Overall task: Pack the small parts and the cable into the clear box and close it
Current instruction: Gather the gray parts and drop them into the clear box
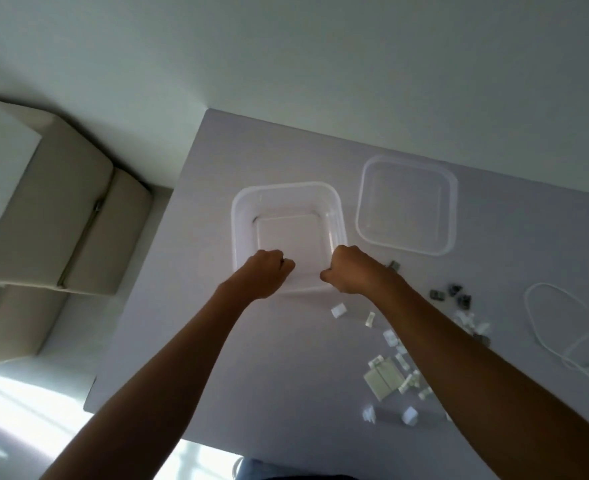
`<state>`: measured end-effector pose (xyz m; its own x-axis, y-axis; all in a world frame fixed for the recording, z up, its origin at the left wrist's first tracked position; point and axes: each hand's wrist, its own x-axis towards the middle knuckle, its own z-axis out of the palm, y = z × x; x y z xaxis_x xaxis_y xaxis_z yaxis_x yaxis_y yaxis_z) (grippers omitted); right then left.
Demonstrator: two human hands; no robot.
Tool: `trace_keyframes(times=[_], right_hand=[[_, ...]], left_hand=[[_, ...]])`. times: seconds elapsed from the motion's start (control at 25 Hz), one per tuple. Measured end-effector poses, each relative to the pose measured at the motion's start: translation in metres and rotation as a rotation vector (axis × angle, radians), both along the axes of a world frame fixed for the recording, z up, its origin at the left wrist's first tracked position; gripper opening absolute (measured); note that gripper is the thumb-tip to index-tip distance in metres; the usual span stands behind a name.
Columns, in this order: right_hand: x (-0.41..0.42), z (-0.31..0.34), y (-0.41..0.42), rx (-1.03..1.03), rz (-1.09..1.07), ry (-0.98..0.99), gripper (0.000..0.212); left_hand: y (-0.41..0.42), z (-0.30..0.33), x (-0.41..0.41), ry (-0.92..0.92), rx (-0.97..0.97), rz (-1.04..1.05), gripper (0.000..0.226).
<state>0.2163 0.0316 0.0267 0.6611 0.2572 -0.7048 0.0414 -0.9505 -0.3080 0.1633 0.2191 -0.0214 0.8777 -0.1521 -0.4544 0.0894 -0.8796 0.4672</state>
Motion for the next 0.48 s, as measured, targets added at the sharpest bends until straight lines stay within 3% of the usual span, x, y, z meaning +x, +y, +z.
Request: trace_keyframes(times=[0.16,0.24,0.36,0.48], right_hand=[[-0.016,-0.002,-0.003,-0.153,0.083,0.091,0.021],[-0.016,-0.006,0.007,-0.101,0.034,0.062,0.019],[-0.016,-0.019,0.026,0.236,-0.329,0.051,0.022],[-0.021,-0.036,0.037,0.406,-0.624,0.031,0.018]], left_hand=[[-0.013,-0.005,-0.015,0.033,0.256,-0.126,0.027],[-0.022,0.000,-0.019,0.091,0.306,-0.095,0.022],[-0.017,0.003,-0.010,0.227,0.303,-0.057,0.026],[-0.015,0.002,-0.012,0.196,0.319,-0.153,0.029]])
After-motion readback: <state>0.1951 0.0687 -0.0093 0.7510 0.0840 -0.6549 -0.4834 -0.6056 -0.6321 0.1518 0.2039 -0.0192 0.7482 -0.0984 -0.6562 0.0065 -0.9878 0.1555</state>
